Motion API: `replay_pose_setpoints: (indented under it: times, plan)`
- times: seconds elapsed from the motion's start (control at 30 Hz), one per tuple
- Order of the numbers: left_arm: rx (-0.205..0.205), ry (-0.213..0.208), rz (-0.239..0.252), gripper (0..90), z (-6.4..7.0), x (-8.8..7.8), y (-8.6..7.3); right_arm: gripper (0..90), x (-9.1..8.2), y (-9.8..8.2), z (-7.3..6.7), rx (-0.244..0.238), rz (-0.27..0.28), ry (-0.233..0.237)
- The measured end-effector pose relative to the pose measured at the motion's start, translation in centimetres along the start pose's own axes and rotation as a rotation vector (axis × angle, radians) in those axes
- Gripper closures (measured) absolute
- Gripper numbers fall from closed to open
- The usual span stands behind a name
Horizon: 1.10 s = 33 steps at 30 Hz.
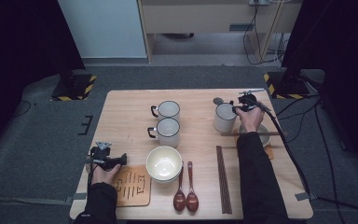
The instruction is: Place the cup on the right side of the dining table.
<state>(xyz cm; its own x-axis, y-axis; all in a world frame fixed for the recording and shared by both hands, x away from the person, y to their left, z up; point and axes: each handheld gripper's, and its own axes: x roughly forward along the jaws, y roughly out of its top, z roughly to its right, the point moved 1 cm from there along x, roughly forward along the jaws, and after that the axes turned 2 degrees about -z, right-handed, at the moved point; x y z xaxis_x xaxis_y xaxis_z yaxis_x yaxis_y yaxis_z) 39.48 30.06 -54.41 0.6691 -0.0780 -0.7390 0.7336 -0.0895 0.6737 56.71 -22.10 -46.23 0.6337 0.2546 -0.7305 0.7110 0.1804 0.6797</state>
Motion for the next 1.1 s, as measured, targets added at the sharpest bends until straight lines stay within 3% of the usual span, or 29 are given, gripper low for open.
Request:
replay_pose_setpoints:
  times: [0.2,0.5,0.57,0.8,1.1]
  plan:
    - [0.0,0.0,0.0,0.0,0.0,0.0,0.0,73.7,-1.3,-0.1,0.2,-0.004,0.034,0.005]
    - [0.0,0.0,0.0,0.0,0.0,0.0,0.0,46.7,-6.2,-1.1,0.5,-0.007,0.117,0.09]
    - [0.0,0.0,0.0,0.0,0.0,0.0,0.0,43.0,-7.4,-1.5,0.7,-0.017,0.136,0.087]
    - [0.0,0.0,0.0,0.0,0.0,0.0,0.0,29.2,-11.4,-3.9,1.9,-0.004,0.195,0.103]
    - [0.0,0.0,0.0,0.0,0.0,0.0,0.0,27.1,-14.7,-8.4,4.7,0.066,0.234,0.112]
